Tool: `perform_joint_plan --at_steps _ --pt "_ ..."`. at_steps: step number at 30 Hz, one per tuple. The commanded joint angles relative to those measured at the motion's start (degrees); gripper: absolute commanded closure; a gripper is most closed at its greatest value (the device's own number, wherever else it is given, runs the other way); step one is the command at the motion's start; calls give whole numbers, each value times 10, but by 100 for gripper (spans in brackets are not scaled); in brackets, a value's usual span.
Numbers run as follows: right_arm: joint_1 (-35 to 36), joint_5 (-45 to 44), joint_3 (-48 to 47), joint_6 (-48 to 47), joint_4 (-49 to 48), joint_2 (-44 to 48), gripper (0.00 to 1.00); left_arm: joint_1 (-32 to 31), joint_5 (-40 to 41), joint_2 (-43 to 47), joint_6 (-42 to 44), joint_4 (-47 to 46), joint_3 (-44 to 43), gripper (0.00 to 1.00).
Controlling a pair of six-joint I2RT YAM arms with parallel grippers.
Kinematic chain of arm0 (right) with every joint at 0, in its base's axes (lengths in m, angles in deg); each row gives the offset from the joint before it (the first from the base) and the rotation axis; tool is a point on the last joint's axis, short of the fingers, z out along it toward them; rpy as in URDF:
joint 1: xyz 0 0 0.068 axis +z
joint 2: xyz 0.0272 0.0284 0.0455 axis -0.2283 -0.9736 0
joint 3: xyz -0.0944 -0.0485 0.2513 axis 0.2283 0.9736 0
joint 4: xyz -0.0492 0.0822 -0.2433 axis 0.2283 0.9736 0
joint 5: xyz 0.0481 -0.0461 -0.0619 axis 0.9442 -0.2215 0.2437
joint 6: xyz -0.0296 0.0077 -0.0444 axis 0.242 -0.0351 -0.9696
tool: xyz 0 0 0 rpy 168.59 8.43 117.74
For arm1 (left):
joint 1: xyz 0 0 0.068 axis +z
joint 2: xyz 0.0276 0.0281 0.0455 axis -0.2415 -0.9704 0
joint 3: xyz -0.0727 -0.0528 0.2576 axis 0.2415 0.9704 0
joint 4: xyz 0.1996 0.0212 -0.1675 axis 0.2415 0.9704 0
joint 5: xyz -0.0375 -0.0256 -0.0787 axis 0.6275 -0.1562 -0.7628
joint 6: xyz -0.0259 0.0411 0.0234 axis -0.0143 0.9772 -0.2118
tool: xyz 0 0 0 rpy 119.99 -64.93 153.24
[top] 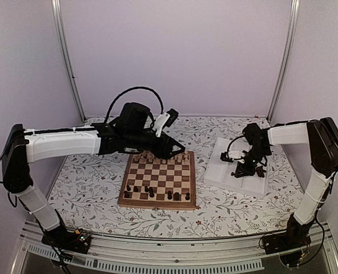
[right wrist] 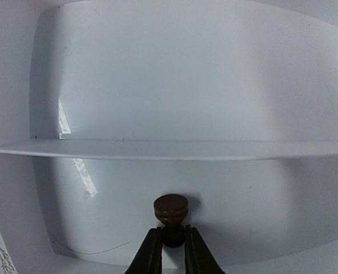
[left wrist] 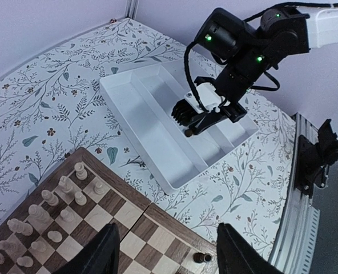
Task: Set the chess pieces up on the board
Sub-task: Pick up the chess piece from the storage box, then place the chess piece on the chessboard.
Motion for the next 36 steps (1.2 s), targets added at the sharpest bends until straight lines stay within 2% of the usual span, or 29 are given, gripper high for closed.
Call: perform_joint_plan --at_steps 1,6,10,22,29,36 --pt "2 11 -28 15 33 38 85 -3 -29 -41 -39 -57 -12 41" --pt "9 54 -55 37 66 77 85 -16 -58 -103 -93 -123 -41 43" --pt "15 55 -59 47 74 95 85 -27 -74 -156 -103 -113 -92 46" --pt "16 75 -81 51 90 100 86 -39 -92 -201 -122 -134 -122 47" --pt "75 86 -138 76 104 84 86 -22 -1 -100 -96 -96 -62 48" --pt "178 103 -224 96 122 35 86 26 100 38 -51 -11 11 48"
